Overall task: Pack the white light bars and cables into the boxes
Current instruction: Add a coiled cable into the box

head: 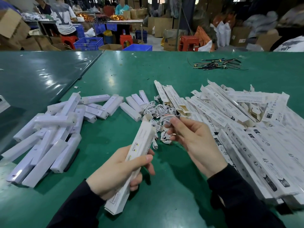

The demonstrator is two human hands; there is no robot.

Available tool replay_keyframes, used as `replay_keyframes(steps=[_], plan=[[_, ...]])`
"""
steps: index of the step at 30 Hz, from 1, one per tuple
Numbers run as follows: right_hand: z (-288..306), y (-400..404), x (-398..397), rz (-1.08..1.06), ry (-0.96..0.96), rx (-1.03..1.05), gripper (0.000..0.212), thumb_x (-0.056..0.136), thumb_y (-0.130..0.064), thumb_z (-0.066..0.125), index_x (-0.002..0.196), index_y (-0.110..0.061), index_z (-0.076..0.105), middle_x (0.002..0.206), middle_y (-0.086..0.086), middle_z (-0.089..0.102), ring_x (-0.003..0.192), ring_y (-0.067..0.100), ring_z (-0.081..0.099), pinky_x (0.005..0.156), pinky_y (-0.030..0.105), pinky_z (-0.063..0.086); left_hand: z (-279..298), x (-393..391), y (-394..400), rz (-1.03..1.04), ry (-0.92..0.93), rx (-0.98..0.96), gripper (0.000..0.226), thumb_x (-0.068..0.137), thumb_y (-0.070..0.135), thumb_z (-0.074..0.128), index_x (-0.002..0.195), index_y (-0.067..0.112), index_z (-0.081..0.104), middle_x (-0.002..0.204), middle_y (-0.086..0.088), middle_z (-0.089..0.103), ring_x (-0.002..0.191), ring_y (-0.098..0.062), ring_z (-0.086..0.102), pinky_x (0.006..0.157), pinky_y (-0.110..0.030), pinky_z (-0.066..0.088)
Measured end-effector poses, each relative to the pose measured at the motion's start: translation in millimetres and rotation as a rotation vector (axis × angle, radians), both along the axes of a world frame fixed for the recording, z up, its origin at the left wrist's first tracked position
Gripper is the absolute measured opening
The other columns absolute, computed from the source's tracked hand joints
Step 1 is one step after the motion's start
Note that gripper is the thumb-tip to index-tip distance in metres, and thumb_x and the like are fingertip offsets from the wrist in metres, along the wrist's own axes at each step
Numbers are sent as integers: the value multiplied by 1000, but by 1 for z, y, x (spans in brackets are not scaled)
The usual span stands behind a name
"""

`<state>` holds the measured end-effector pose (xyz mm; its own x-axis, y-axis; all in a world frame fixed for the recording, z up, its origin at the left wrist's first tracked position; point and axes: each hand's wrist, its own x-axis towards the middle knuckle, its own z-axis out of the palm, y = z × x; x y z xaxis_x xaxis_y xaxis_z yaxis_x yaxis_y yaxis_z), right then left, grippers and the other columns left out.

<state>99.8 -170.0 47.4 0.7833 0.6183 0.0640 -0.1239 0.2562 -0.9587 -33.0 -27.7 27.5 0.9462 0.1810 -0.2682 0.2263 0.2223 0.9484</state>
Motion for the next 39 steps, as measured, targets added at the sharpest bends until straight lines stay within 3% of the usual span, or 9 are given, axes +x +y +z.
replay_keyframes(steps=[5, 10, 16, 20, 24, 27, 32, 37, 39], plan=[[-1, -2, 2, -5, -233, -110, 14, 75, -29, 72, 78, -17, 78, 61, -3, 65, 54, 7, 54, 53, 15, 43, 0, -2, 2, -73, 2, -46, 32, 78, 21, 66, 105, 6, 60, 73, -18, 60, 36, -14, 34, 37, -18, 34], [-4, -3, 5, 1, -265, -160, 9, 77, -8, 79, 84, -13, 75, 67, 2, 71, 50, 9, 58, 48, 16, 42, -2, -3, -1, -149, 18, -29, 35, 79, 20, 67, 109, 5, 58, 70, -19, 58, 37, -15, 33, 37, -19, 34], [-3, -6, 5, 147, -343, -267, 17, 85, -6, 72, 79, -21, 75, 67, -7, 69, 52, 3, 53, 50, 12, 41, -3, -4, 1, -185, 33, -51, 33, 79, 21, 69, 107, 6, 59, 68, -20, 55, 35, -15, 34, 36, -19, 35], [-3, -6, 4, 162, -235, -264, 3, 86, -10, 72, 84, -12, 72, 62, -6, 64, 46, 5, 46, 47, 13, 38, -2, -5, 0, -220, 22, -102, 43, 73, 31, 77, 106, 8, 61, 67, -18, 53, 36, -14, 35, 37, -19, 36], [-1, -7, 5, 158, -52, -232, 4, 83, -2, 71, 85, -5, 69, 55, -2, 63, 38, 4, 46, 40, 11, 35, -1, -5, -2, -278, -10, -143, 49, 76, 32, 75, 113, 7, 56, 66, -16, 49, 36, -14, 36, 38, -19, 37], [1, -9, 6, 220, -70, -245, 13, 86, 1, 67, 78, -9, 70, 55, -5, 62, 39, 2, 45, 40, 11, 34, 1, -4, -3, -299, -4, -136, 52, 77, 31, 75, 117, 6, 53, 64, -14, 49, 35, -13, 38, 37, -18, 38], [0, -9, 6, 269, -177, -354, 26, 91, -7, 65, 71, -21, 74, 51, -9, 55, 43, 4, 39, 44, 13, 31, 3, -5, -5, -295, 18, -128, 40, 83, 27, 70, 114, 6, 54, 62, -13, 48, 35, -13, 36, 37, -18, 37], [-5, -4, 5, 113, -107, -299, 7, 82, -7, 73, 79, -12, 77, 61, -1, 62, 45, 5, 43, 43, 14, 32, 2, -3, -7, -231, 36, -110, 47, 80, 28, 66, 116, 2, 51, 62, -13, 47, 34, -14, 34, 36, -17, 35], [-5, -4, 5, 149, -124, -348, 13, 88, -14, 69, 84, -4, 76, 63, -4, 64, 49, 6, 47, 45, 16, 35, 2, -2, -6, -222, 31, -120, 46, 79, 29, 66, 115, 4, 53, 63, -13, 46, 35, -13, 33, 36, -18, 34]])
